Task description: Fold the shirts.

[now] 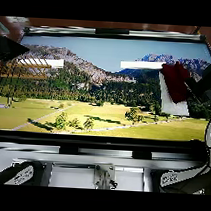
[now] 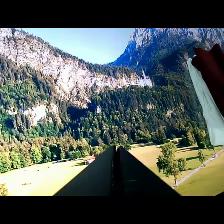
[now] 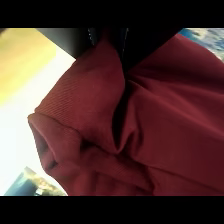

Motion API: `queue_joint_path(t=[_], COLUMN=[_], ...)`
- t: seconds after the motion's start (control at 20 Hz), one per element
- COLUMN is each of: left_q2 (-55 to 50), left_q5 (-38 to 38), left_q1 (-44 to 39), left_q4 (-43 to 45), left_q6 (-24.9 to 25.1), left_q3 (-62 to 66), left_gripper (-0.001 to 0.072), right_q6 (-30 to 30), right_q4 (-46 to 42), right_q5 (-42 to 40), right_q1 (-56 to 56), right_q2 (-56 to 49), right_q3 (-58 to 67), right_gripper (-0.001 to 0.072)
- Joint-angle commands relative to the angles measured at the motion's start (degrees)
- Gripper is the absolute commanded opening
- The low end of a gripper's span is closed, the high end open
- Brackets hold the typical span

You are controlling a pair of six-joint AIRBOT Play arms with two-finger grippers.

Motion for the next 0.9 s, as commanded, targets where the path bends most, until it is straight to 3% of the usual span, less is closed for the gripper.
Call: queue_joint_path(t=[0.0,0.15,0.25,0.45,0.55,0.7,0.75,0.85], left_q2=[0.00,0.00,0.00,-0.22,-0.83,-3.28,-4.63,-8.20], left_q5=[0.00,0.09,0.15,0.24,0.20,0.46,0.44,0.15], left_q1=[0.00,0.00,0.00,0.00,0.00,-3.19,-5.92,-13.55], left_q4=[0.00,0.00,0.00,0.02,0.07,5.75,11.72,28.59], left_q6=[0.26,0.26,0.28,0.48,0.48,0.44,-0.02,-6.10], left_q3=[0.00,0.00,0.00,0.00,0.00,0.00,0.02,0.02], left_gripper=[0.0029,0.0030,0.0029,0.0030,0.0029,0.0027,0.0026,0.0026], right_q6=[0.20,0.20,-3.02,-11.63,-19.93,-29.20,-30.67,-33.42], right_q4=[-2.03,-2.32,-2.03,-8.76,-15.91,-17.03,-15.74,-12.59], right_q5=[-3.26,-3.43,-4.15,-12.59,-12.96,-3.45,2.99,12.63], right_q1=[0.26,0.50,0.48,0.31,0.31,1.38,2.56,7.02], right_q2=[-0.04,-0.04,-0.04,1.11,3.23,7.61,9.64,13.51], right_q3=[-0.17,-0.17,-0.17,1.05,5.70,15.52,17.75,18.45], right_gripper=[0.0093,0.0122,0.0552,0.0555,0.0554,0.0552,0.0552,0.0552])
